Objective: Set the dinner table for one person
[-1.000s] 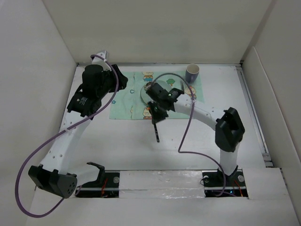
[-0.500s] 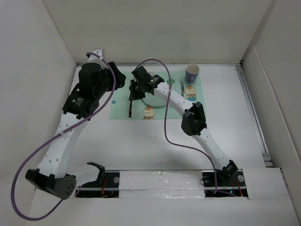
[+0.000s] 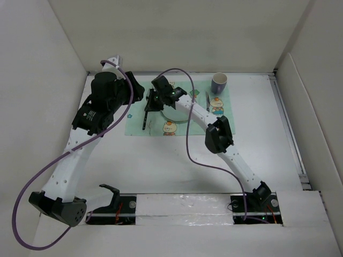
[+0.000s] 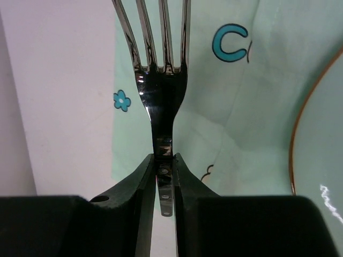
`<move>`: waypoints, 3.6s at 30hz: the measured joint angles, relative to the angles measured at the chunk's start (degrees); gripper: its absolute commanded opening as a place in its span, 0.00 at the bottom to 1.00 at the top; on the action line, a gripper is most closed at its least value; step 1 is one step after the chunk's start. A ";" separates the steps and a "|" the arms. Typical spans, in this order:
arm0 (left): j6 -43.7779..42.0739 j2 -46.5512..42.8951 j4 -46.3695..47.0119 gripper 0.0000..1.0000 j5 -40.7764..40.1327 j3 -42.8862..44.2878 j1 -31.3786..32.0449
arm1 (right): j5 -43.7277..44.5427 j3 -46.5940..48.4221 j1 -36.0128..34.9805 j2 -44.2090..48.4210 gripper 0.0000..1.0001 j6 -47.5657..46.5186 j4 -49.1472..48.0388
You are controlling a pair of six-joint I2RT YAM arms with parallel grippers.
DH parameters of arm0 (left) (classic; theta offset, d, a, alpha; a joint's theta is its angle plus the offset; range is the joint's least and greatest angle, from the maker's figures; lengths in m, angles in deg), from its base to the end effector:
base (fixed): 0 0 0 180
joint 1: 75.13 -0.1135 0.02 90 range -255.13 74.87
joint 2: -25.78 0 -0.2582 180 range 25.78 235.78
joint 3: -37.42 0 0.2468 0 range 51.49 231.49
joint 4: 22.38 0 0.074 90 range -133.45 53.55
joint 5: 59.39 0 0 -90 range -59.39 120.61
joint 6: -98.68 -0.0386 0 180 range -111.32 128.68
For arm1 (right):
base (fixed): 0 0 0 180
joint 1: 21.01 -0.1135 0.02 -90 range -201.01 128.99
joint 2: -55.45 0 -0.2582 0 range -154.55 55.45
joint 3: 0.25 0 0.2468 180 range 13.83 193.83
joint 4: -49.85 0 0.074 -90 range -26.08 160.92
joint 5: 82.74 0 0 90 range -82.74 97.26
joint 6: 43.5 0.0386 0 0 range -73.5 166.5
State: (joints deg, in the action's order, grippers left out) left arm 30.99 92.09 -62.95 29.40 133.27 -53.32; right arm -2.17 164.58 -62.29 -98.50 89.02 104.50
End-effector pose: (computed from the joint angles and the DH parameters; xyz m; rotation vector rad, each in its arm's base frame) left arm 0.2245 -0.0890 0.4501 -0.0234 1.7946 -0.5378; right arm 0.4281 0.3843 0.1959 -0.0611 2.5085 0.8688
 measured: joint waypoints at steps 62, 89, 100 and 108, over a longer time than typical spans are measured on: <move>-9.73 35.74 12.20 0.42 -4.98 -5.35 -2.29 | 6.86 -78.97 8.28 82.49 0.26 -9.25 -20.59; -15.56 58.12 10.93 0.19 -9.99 12.20 -2.29 | 4.92 -93.09 8.61 94.18 0.34 -9.35 -12.20; -14.67 58.55 10.51 0.00 -11.54 12.17 -2.29 | 4.87 -92.41 10.86 93.15 0.34 -10.14 -11.17; -12.33 56.78 8.57 0.00 -11.08 11.63 -2.29 | 3.63 -92.30 11.28 93.07 0.34 -10.64 -11.15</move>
State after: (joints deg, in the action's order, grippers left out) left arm 18.66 148.87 -54.39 18.32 144.89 -55.62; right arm 1.45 72.28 -51.01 -5.43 78.38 93.35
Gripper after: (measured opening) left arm 0.106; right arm 0.341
